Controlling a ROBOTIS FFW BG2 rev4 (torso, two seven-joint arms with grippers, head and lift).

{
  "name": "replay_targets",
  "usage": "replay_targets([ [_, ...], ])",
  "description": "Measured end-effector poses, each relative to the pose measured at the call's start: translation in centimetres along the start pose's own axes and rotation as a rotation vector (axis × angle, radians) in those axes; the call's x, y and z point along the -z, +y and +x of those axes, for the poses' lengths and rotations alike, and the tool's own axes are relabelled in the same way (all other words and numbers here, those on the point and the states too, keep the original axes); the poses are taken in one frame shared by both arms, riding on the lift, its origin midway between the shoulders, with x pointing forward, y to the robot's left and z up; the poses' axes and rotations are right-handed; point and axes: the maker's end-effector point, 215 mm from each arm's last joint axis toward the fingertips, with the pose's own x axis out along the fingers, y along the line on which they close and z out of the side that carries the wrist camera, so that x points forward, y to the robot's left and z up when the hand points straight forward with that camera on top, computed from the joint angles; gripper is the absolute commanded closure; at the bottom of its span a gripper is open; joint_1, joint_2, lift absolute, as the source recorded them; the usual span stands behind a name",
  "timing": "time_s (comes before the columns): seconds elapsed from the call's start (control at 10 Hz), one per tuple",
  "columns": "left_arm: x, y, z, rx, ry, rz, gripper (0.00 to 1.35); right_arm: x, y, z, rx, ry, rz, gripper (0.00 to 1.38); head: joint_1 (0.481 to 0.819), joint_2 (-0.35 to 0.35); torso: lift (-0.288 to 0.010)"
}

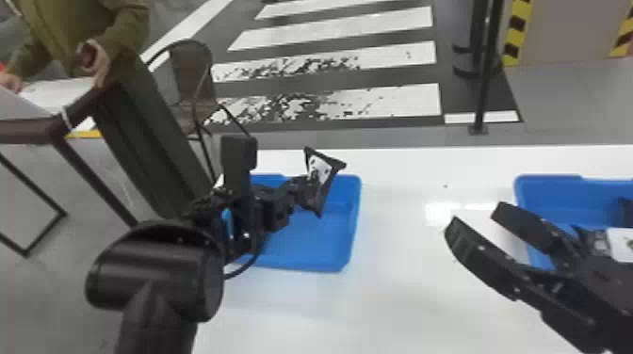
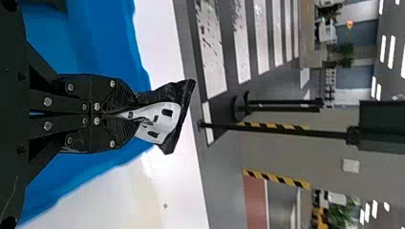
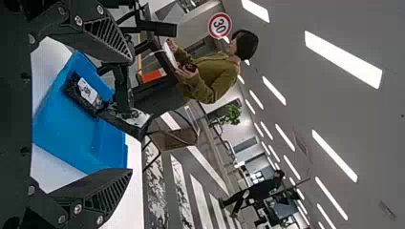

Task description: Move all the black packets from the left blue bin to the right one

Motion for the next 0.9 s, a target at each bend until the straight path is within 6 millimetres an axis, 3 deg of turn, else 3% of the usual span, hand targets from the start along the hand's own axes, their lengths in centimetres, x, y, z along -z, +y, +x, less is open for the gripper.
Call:
replay_targets([
  [0.2, -1.5, -6.9, -0.5, 0.156, -0.06, -0.018, 1.19, -0.3, -0.8, 1.3, -0.025, 0.014, -0.021, 0.21, 0.695, 0.195, -0.14],
  [0.5, -1.8, -15.1, -0.9, 0.341, -0.082, -0.054, 1.19, -1.6, -2.0, 2.8, -0.036, 0.01, -0.047, 0.21, 0.695, 0.089, -0.14],
  [0.7, -3.2, -19.0, -1.5, 0.437, -0.116, -0.06, 1.19, -1.9, -3.3, 3.6, -0.031, 0.013, -0.054, 0.21, 0.695, 0.045, -0.14],
  [0.9, -4.8, -21.6, -2.3, 0.499, -0.151, -0.054, 1.19, -2.4, -4.8, 4.4, -0.016, 0.01, -0.068, 0.21, 0.695, 0.006, -0.14],
])
